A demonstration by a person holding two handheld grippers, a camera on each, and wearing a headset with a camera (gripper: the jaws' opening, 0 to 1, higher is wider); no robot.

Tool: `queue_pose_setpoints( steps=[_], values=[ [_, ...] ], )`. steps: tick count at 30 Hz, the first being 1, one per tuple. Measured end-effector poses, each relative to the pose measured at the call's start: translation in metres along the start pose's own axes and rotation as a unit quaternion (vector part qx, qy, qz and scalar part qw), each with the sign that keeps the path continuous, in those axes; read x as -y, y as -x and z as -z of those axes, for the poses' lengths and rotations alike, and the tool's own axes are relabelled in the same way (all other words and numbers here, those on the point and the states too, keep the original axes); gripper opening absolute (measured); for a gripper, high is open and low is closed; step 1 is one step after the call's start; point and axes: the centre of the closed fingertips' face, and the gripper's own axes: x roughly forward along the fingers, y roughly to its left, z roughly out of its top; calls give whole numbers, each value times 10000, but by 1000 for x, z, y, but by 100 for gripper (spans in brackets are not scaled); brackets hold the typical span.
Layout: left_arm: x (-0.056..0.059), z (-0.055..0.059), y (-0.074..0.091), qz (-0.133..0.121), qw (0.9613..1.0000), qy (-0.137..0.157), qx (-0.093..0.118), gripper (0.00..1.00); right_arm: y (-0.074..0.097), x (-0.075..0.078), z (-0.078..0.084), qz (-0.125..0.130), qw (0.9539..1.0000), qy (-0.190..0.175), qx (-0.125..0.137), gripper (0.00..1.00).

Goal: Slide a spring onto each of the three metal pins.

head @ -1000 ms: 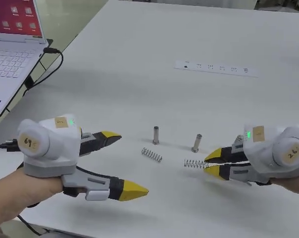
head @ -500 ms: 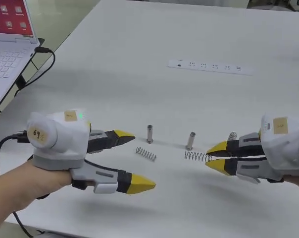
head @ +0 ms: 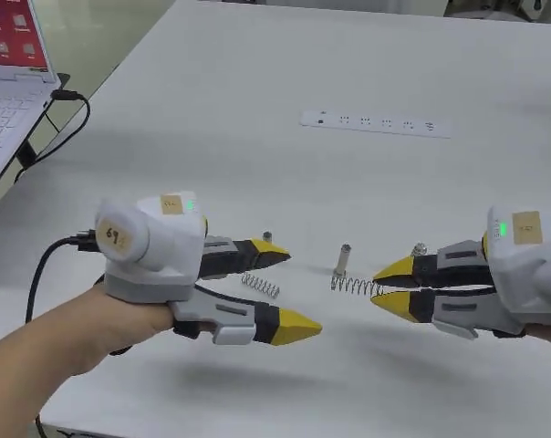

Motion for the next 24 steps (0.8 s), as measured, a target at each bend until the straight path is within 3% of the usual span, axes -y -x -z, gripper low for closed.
queue_pose_setpoints(
  steps=[8, 24],
  values=[
    [4, -8, -8, 83, 9999, -2, 130, 35, 4, -4, -6, -59, 9999, -7, 84, 7],
    [12, -14, -17, 218, 9994, -31, 264, 19, 6, -6, -12, -128, 9997, 17, 187, 7]
  ],
)
